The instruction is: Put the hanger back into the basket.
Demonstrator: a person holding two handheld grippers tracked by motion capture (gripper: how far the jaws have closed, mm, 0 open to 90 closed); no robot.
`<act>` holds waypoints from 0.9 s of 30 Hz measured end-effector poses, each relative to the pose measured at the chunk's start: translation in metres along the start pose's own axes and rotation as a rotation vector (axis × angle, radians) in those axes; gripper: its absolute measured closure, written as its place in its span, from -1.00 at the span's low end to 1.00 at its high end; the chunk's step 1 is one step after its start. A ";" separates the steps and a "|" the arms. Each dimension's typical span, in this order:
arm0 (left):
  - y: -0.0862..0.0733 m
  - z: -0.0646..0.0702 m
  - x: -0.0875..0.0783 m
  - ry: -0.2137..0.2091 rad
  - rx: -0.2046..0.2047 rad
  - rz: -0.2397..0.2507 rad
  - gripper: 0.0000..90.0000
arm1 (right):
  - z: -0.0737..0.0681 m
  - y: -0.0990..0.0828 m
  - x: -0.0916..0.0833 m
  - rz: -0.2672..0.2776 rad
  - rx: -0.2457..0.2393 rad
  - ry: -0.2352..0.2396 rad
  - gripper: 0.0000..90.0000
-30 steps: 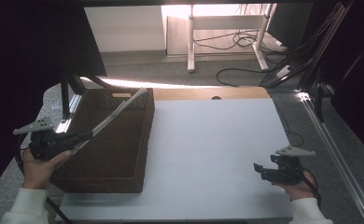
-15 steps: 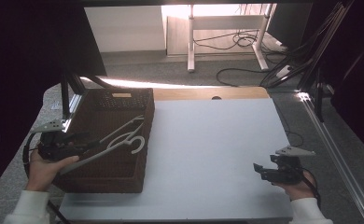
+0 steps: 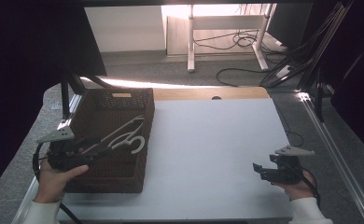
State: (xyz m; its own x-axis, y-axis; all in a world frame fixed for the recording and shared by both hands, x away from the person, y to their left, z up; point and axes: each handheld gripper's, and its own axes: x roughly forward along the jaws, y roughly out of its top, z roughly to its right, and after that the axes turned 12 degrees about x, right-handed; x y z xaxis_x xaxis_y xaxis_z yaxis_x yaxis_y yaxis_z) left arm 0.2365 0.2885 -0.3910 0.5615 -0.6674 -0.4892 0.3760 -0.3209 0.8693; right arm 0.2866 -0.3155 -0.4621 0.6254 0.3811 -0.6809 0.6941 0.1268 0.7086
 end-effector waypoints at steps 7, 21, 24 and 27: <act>0.006 0.024 0.009 -0.018 0.020 -0.021 -0.35 | -0.001 0.001 0.001 -0.002 -0.008 0.005 -0.49; 0.004 0.047 0.036 0.005 0.023 -0.069 -0.35 | -0.004 0.002 0.003 -0.005 -0.022 0.017 -0.49; 0.002 0.047 0.035 0.013 0.020 -0.066 -0.35 | -0.005 0.003 0.001 0.007 -0.033 0.027 -0.49; 0.001 0.048 0.035 0.015 0.019 -0.066 -0.35 | -0.008 0.004 0.000 0.019 -0.048 0.043 -0.50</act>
State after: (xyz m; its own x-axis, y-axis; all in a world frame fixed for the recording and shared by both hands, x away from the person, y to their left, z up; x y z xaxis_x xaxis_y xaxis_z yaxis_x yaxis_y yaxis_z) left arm 0.2210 0.2328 -0.4040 0.5473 -0.6341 -0.5463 0.3986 -0.3765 0.8363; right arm 0.2863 -0.3078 -0.4581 0.6213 0.4231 -0.6595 0.6640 0.1626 0.7298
